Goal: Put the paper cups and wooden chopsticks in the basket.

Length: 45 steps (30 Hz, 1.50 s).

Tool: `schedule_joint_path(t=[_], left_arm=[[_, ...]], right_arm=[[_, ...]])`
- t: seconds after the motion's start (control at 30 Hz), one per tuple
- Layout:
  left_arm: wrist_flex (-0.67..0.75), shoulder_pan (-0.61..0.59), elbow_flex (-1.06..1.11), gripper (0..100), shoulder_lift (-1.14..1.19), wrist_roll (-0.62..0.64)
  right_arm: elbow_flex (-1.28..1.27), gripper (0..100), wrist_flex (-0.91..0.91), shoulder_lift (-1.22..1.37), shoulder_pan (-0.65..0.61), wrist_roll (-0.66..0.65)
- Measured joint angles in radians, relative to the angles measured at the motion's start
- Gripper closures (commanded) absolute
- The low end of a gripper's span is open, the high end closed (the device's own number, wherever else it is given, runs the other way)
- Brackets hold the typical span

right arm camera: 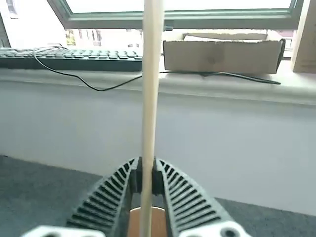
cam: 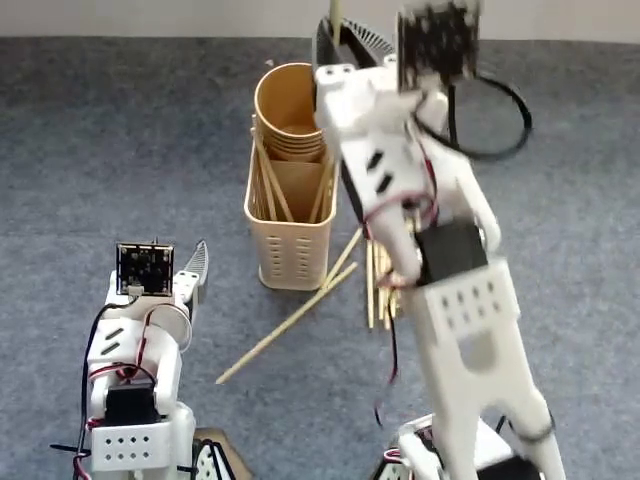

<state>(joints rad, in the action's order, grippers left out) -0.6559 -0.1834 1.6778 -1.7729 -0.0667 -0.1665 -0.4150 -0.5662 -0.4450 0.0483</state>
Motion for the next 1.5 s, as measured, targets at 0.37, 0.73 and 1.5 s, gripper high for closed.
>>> schedule_joint_path(t=[0.37, 0.73, 1.5], left_arm=[[0.0, 0.0, 0.0, 75, 0.0, 0.0], [0.0, 0.0, 0.0, 75, 0.0, 0.0], [0.0, 0.0, 0.0, 75, 0.0, 0.0]], right_arm=[[-0.69, 99.5, 0.368, -0.354, -0.106, -0.075], [-0.72, 97.7, 0.396, -0.245, -0.146, -0.104], [-0.06, 93.3, -0.417, -0.149, 0.227, -0.123]])
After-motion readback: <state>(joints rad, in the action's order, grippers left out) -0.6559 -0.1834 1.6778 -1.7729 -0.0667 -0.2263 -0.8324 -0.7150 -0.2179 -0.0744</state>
